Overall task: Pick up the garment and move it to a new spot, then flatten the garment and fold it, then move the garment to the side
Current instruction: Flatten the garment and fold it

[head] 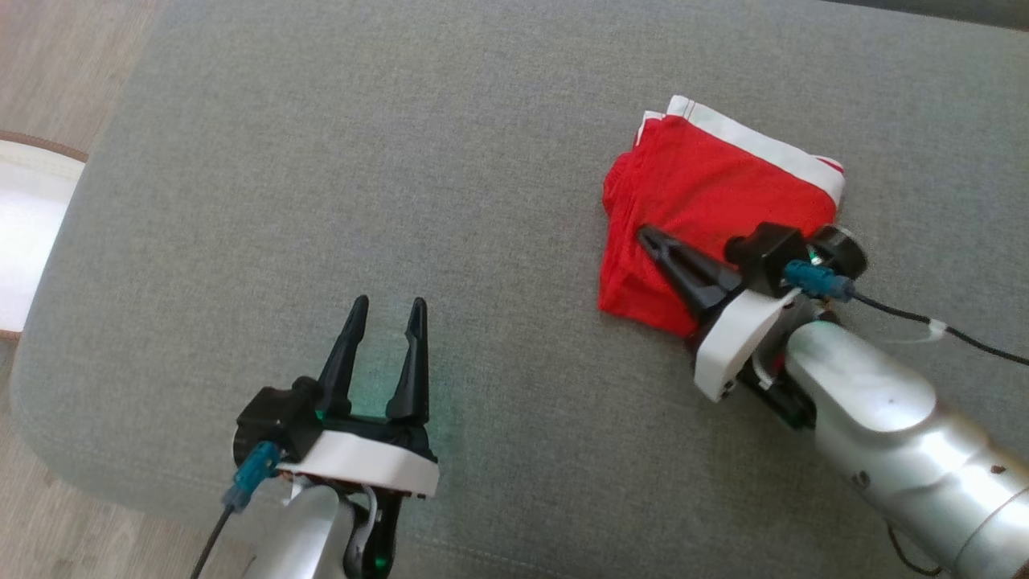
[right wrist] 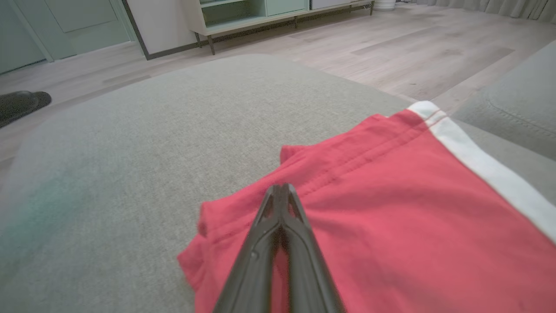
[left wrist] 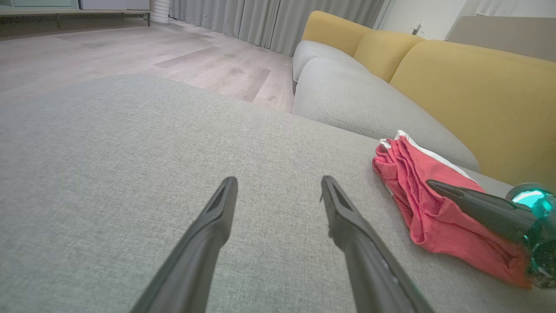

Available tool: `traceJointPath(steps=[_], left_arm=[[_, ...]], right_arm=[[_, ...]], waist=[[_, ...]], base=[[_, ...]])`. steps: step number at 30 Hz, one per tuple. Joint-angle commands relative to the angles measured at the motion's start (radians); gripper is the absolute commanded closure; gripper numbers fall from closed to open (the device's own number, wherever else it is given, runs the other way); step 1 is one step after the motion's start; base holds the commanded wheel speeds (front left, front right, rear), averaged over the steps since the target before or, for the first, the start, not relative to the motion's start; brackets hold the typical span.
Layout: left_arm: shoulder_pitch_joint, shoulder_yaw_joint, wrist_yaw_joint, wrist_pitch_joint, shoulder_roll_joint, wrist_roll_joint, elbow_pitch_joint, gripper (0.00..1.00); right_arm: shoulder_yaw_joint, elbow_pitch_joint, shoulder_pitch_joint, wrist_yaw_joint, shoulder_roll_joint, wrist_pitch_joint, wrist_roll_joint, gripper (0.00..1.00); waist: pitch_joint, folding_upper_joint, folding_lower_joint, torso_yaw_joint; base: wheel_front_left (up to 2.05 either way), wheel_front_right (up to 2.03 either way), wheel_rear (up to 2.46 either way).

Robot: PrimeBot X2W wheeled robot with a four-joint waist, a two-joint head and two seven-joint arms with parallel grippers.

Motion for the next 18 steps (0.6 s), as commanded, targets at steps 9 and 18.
traceJointPath(steps=[9, 18], left_arm=[[0.021, 0.061, -0.012, -0.005, 0.008, 0.022, -0.003, 0.0], [0.025, 0.111, -0.017, -0.005, 0.008, 0.057, -0.008, 0.0]], right_arm=[[0.252, -0.053, 0.011, -0.001, 0.012, -0.011, 0.27, 1.0], [0.145, -0.163, 0.021, -0.001, 0.023, -0.011, 0.319, 1.0]], waist=[[-0.038, 0.0, 0.0001, -0.002], [-0.096, 0.0, 0.0001, -0.073]], base=[[0.0, 0.0, 0.0], [0.0, 0.0, 0.0]])
